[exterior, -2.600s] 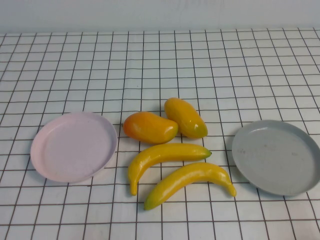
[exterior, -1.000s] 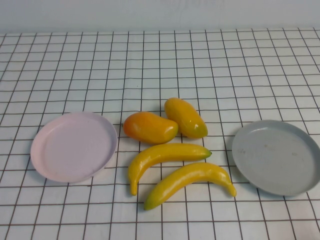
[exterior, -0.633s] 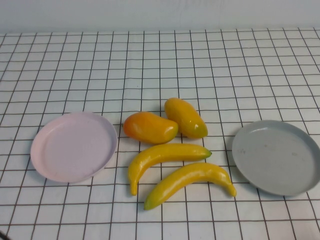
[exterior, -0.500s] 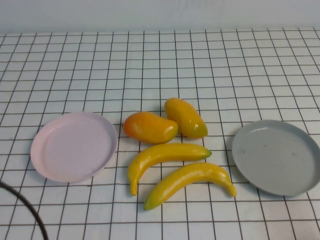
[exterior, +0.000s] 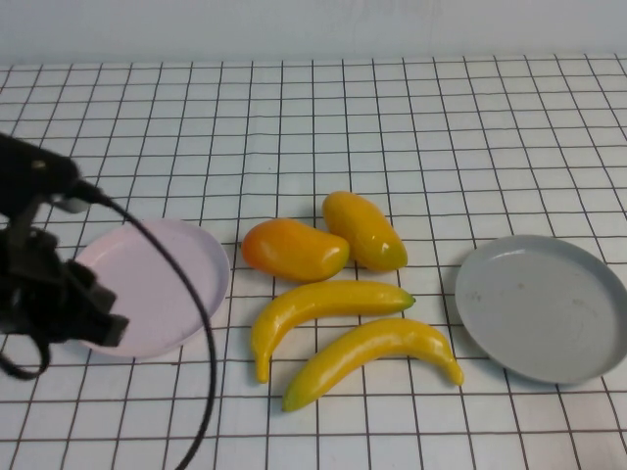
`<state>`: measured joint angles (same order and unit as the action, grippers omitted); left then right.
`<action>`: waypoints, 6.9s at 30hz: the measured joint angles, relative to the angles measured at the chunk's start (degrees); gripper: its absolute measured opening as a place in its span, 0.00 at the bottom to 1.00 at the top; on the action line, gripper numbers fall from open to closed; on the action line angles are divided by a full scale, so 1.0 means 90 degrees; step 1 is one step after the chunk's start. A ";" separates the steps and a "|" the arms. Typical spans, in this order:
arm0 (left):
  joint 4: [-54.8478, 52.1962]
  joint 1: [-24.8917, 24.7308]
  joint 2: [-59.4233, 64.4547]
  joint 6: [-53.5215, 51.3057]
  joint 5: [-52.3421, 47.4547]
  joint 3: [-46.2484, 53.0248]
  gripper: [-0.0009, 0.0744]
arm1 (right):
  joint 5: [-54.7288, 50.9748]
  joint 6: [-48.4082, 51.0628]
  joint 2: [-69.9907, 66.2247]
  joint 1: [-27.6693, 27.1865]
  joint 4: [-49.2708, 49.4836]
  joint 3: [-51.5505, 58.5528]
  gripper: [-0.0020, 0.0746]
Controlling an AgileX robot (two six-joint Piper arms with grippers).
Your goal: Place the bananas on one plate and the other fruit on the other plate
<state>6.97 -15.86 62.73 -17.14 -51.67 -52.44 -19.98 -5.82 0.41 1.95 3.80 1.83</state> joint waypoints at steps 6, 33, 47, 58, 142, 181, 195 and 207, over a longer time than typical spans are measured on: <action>-0.0174 -0.0789 0.1491 0.0285 0.0478 -0.1030 0.58 | 0.0000 0.0000 0.0000 0.0000 0.0000 0.0000 0.01; -0.2056 -0.1721 0.5089 -0.3473 0.1932 -0.3550 0.56 | 0.0000 0.0000 0.0000 0.0000 0.0000 0.0000 0.01; -0.2030 -0.2282 0.5034 -0.3419 0.1201 -0.3539 0.56 | 0.0000 0.0000 0.0000 0.0000 0.0000 0.0000 0.01; -0.2018 -0.2218 0.5095 -0.3238 0.1068 -0.3564 0.56 | 0.0000 0.0000 0.0000 0.0000 0.0000 0.0000 0.01; -0.0279 -0.1461 0.6058 -0.4716 0.0719 -0.4728 0.37 | 0.0000 0.0000 0.0000 0.0000 0.0000 0.0000 0.01; 0.0050 -0.1327 0.6663 -0.3487 0.0086 -0.5933 0.74 | 0.0000 0.0000 0.0000 0.0000 0.0000 0.0000 0.01; 0.0128 -0.1273 0.6918 -0.3347 -0.0243 -0.6081 0.57 | 0.0000 0.0000 0.0000 0.0000 0.0000 0.0000 0.01; 0.0277 -0.1259 0.7001 -0.3388 -0.0151 -0.6158 0.55 | 0.0000 0.0000 0.0000 0.0000 0.0000 0.0000 0.01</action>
<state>9.47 -27.19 125.74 -47.64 -53.02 -107.87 -19.98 -5.82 0.41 1.95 3.80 1.83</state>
